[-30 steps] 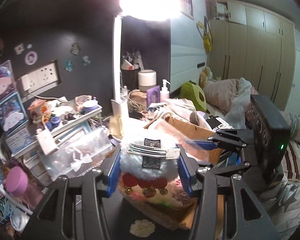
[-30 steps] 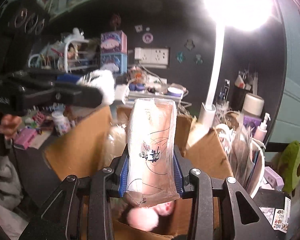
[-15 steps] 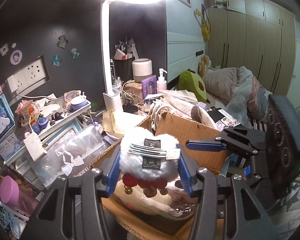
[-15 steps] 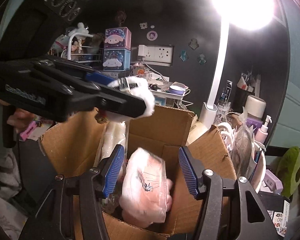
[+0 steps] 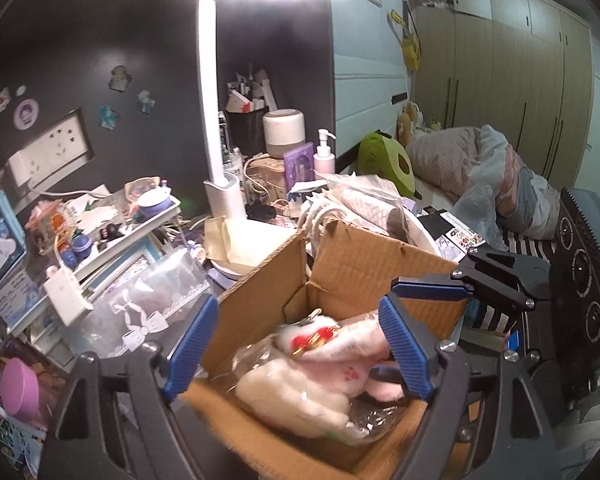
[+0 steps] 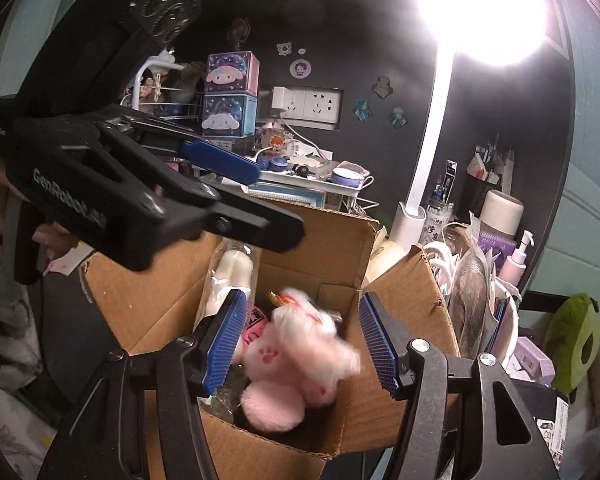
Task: Organize soft objects
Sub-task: 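Move both open tools from the box back to the desk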
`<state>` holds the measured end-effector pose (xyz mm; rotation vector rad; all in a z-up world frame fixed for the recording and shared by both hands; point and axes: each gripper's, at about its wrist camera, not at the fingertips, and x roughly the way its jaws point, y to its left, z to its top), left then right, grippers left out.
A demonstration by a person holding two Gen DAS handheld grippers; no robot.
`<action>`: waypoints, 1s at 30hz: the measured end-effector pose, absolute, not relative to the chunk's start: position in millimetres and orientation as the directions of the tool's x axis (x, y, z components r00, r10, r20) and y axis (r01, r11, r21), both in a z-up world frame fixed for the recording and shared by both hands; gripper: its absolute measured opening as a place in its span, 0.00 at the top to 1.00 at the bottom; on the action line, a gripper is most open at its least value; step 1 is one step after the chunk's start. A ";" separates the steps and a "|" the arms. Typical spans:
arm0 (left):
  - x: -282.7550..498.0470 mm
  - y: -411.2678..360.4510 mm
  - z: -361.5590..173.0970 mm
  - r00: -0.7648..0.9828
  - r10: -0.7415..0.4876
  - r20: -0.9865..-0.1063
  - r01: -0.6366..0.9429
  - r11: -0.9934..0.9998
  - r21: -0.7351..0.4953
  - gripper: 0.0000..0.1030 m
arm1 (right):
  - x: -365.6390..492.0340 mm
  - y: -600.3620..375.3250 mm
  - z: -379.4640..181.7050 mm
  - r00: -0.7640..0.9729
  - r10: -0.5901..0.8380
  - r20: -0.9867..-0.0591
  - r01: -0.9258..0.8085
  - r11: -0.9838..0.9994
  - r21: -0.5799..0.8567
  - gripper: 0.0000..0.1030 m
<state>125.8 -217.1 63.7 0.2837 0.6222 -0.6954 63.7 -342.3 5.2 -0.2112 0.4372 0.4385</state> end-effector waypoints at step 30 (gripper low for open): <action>83.0 16.3 -4.9 0.724 -0.332 -0.605 0.391 0.920 -0.038 0.19 | -3.4 -171.0 18.8 0.719 0.530 -0.450 -0.639 0.758 -0.128 0.47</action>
